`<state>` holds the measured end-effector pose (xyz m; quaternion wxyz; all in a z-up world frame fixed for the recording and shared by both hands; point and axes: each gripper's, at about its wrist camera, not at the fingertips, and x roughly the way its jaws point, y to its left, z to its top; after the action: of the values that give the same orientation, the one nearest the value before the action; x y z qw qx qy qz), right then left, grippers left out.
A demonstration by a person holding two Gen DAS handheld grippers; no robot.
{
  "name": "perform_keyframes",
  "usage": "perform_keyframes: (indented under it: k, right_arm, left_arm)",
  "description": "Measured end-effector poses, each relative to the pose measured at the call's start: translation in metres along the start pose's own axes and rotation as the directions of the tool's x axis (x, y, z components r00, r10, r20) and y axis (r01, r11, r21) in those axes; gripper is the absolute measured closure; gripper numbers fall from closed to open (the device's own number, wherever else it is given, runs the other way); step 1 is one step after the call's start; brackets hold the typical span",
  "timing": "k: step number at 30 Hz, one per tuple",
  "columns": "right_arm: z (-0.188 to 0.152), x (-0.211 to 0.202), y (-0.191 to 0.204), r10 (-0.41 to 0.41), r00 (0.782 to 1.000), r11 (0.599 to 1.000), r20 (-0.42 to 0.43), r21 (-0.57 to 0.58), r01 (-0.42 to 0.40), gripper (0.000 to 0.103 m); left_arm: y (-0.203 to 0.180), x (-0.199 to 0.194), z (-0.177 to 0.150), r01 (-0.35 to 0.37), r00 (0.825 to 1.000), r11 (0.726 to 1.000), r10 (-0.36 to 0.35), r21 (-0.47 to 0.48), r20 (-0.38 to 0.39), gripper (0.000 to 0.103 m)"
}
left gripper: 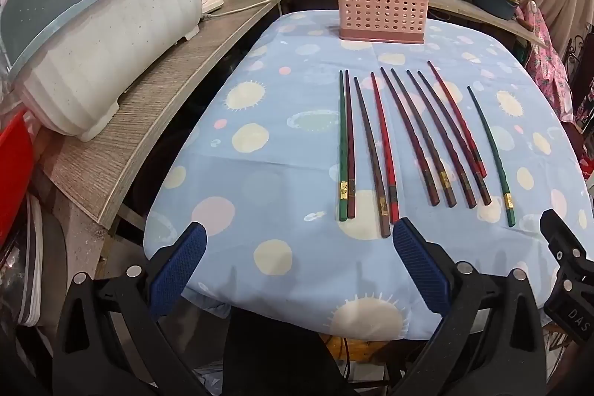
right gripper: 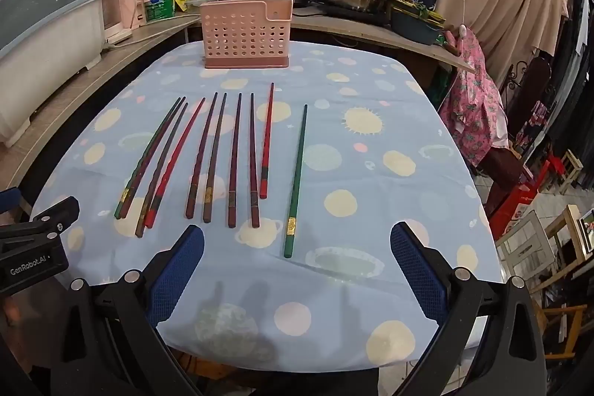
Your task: Organize utensils
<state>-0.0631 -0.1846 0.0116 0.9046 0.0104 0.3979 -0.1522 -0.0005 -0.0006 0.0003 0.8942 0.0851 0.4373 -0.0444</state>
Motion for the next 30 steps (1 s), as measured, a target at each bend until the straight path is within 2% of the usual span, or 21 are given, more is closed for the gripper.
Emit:
perform_keyframes:
  k: [9,30]
  right_arm:
    - [-0.006,-0.017,0.0,-0.008,1.0,1.0,0.019,-0.011,0.009,0.007]
    - [0.002,-0.015,-0.002,-0.003,1.0,1.0,0.009,0.026,0.003,0.007]
  left_arm:
    - [-0.004,-0.01,-0.003,0.012,1.0,1.0,-0.012,0.014,0.006,0.007]
    - [0.001,-0.008,0.001,0.011,1.0,1.0,-0.011,-0.001,-0.008,0.007]
